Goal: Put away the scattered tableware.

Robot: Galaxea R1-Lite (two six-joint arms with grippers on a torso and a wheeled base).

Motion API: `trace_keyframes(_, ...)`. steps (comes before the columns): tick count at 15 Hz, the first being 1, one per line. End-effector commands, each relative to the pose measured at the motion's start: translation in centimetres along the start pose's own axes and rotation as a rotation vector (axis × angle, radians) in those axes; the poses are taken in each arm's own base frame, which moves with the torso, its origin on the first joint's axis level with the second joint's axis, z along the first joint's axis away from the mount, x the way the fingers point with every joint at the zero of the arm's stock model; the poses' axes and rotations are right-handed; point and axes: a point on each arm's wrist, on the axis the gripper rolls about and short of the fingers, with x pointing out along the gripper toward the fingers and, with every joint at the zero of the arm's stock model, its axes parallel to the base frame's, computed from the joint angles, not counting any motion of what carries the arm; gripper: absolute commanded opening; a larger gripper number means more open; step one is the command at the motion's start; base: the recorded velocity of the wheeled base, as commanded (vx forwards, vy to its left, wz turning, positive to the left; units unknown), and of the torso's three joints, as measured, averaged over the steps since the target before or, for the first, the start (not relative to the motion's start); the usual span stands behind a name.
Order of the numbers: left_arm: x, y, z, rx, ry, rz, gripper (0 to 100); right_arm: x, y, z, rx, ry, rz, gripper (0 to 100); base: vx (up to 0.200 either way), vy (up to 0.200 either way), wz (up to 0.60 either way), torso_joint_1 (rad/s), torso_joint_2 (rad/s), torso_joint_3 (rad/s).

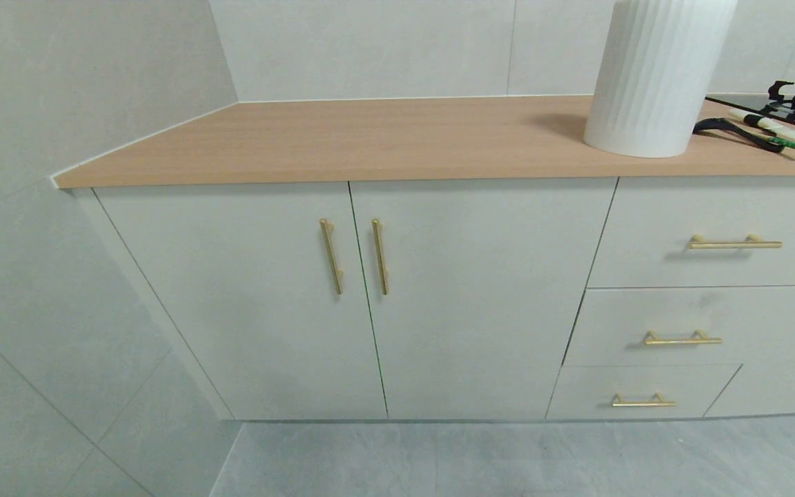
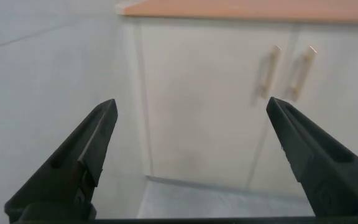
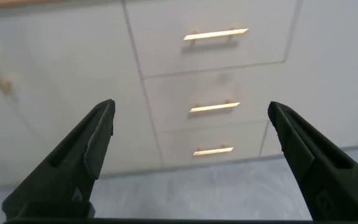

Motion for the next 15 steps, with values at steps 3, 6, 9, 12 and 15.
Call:
trace_keyframes(3,-2.2,-0.3,-2.2,0.022,-0.064,0.081,100,-2.3,-0.2,-3.2,-0.025,-0.055,-0.07,100,0.0,0.0,0.0,0.0,0.0,0.0)
trace_keyframes(6,-1.5,-0.3,-3.7,0.038,-0.005,0.113,100,-1.0,-0.3,-6.4,-0.04,0.058,-0.067,100,0.0,0.0,0.0,0.0,0.0,0.0)
trace_keyframes(9,-0.5,-0.6,-6.4,0.054,0.066,0.037,100,0.7,-0.1,-9.4,-0.05,0.007,0.034,100,0.0,0.0,0.0,0.0,0.0,0.0)
trace_keyframes(12,0.7,-1.0,-9.0,0.053,0.043,-0.091,100,0.7,0.0,-9.5,-0.086,0.022,0.075,100,0.0,0.0,0.0,0.0,0.0,0.0)
trace_keyframes(15,0.9,-1.1,-10.5,0.088,0.081,-0.137,100,0.7,0.1,-10.0,-0.108,0.065,0.107,100,0.0,0.0,0.0,0.0,0.0,0.0)
